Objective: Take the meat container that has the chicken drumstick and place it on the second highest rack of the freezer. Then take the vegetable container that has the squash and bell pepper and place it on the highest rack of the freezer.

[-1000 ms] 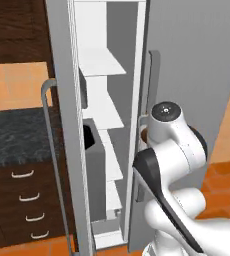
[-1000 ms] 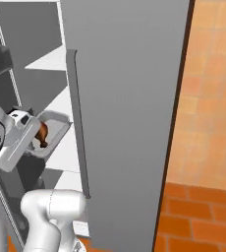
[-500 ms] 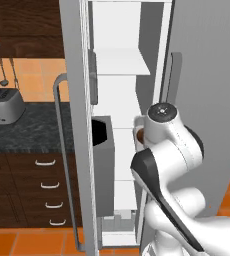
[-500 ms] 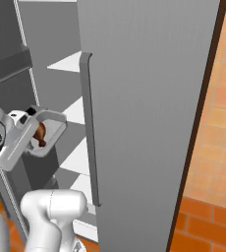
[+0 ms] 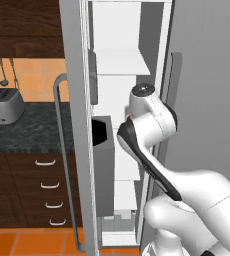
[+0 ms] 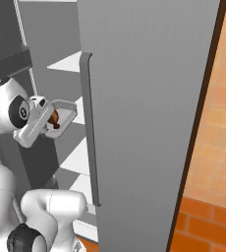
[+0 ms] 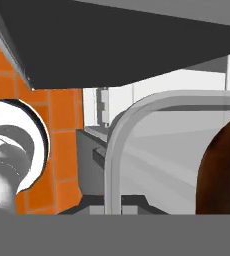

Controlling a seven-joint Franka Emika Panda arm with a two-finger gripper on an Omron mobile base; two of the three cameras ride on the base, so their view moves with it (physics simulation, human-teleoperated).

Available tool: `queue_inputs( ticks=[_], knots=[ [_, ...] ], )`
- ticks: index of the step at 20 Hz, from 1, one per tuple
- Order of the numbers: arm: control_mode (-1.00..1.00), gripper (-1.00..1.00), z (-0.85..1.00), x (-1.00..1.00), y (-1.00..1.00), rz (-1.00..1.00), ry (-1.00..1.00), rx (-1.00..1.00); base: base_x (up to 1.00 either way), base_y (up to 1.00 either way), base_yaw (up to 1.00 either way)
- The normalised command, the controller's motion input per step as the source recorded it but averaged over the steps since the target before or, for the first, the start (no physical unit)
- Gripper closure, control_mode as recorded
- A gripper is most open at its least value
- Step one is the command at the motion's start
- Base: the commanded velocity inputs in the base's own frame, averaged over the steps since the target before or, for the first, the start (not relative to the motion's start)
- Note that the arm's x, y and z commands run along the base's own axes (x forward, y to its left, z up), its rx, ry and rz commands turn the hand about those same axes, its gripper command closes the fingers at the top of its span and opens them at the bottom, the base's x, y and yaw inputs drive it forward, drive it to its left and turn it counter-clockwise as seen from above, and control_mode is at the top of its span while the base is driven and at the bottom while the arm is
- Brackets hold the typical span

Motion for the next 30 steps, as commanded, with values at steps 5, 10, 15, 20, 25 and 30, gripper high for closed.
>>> queue_inputs(
  ticks=[5,10,15,20,25,30],
  knots=[
    [-1.0,1.0,-0.02,1.0,-0.2,0.0,0.01,-0.01,0.0,0.0,0.0],
    [-1.0,1.0,-0.21,1.0,-0.05,0.0,0.0,-0.04,0.0,0.0,0.0],
    [-1.0,1.0,-0.57,0.96,-0.01,0.0,0.0,-0.13,0.0,0.0,0.0],
    [-1.0,1.0,-0.4,0.86,-0.1,0.0,0.0,-0.07,0.0,0.0,0.0],
    [-1.0,1.0,-0.23,0.8,-0.19,0.0,0.0,0.0,0.0,0.0,0.0],
    [-1.0,1.0,-0.38,0.84,0.0,0.03,0.0,0.0,0.0,0.0,0.0]
  ],
)
